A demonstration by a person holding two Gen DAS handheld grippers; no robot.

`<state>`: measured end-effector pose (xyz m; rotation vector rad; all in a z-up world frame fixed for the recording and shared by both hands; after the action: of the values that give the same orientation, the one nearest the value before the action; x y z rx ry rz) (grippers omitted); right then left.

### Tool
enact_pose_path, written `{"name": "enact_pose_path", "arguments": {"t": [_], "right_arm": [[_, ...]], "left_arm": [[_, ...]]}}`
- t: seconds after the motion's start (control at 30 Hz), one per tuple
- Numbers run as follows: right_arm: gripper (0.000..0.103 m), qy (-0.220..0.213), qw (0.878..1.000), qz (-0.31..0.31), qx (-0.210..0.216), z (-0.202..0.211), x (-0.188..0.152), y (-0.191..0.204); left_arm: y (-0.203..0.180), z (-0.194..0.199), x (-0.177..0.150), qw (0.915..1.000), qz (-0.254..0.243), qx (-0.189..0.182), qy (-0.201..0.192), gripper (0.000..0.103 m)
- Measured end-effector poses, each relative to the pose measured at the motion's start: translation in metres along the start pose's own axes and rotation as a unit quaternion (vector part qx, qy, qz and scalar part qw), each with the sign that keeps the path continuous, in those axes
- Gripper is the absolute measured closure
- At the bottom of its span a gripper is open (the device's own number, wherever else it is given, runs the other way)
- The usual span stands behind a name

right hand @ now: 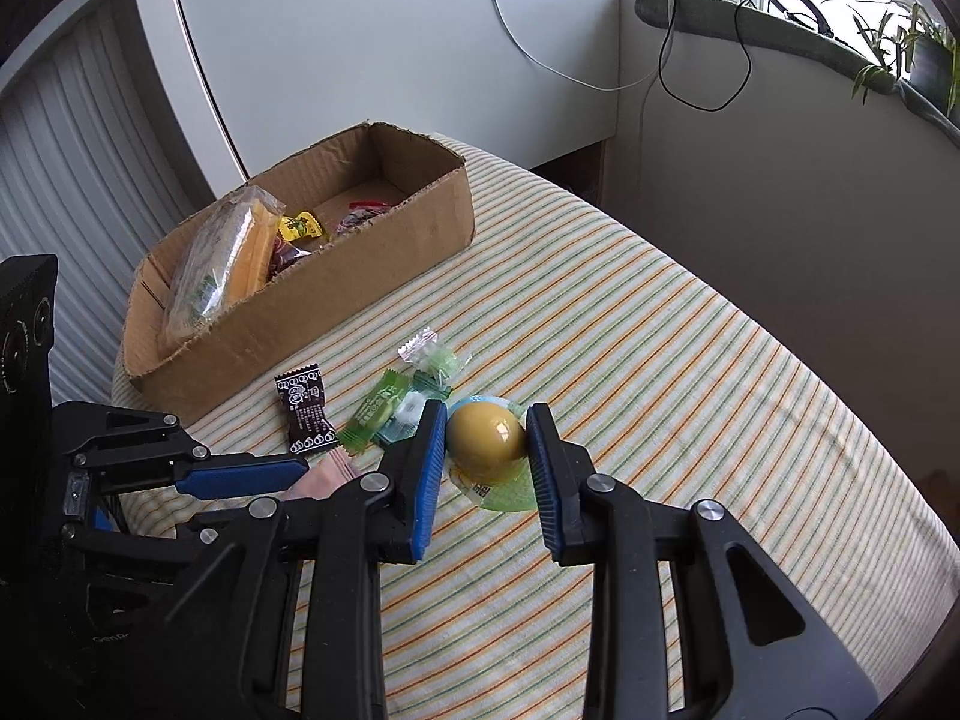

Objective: Organize snacks
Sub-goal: 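Carry the pink candy and yellow ball candy over the box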

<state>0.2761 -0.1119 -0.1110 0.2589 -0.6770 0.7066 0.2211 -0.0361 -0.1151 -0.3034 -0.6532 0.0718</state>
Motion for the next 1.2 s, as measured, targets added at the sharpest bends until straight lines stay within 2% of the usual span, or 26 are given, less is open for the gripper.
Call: {"name": "enact_pose_path", "arguments": {"t": [0.4,0.7,1.2], "right_arm": [[0.075,-0.016,1.000,0.019,-0.003,0.021,0.027,0.046],[0.075,-0.019,0.999,0.033,-0.001,0.008,0.063,0.079],[0.075,-0.015,1.000,0.018,0.005,-0.042,0.115,0.095]], "left_arm": [[0.026,0.063,0.003,0.9989,0.016,0.000,-0.044,0.086],[0.074,0.099,0.011,0.9965,0.033,0.023,-0.073,0.086],[0.153,0.106,0.050,0.9929,0.046,0.053,-0.096,0.086]]}}
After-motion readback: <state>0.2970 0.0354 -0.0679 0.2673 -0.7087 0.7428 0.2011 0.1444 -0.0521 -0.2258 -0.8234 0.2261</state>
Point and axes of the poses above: each gripper's, at about its wrist camera, not at the fingertips, and z roughly against the way its jaws point, y to its left, x to its top, the point moved 6 cm from there along -z, roughly the way its jaws point, and after that the axes turned 4 degrees about z, right-handed, at the moved point
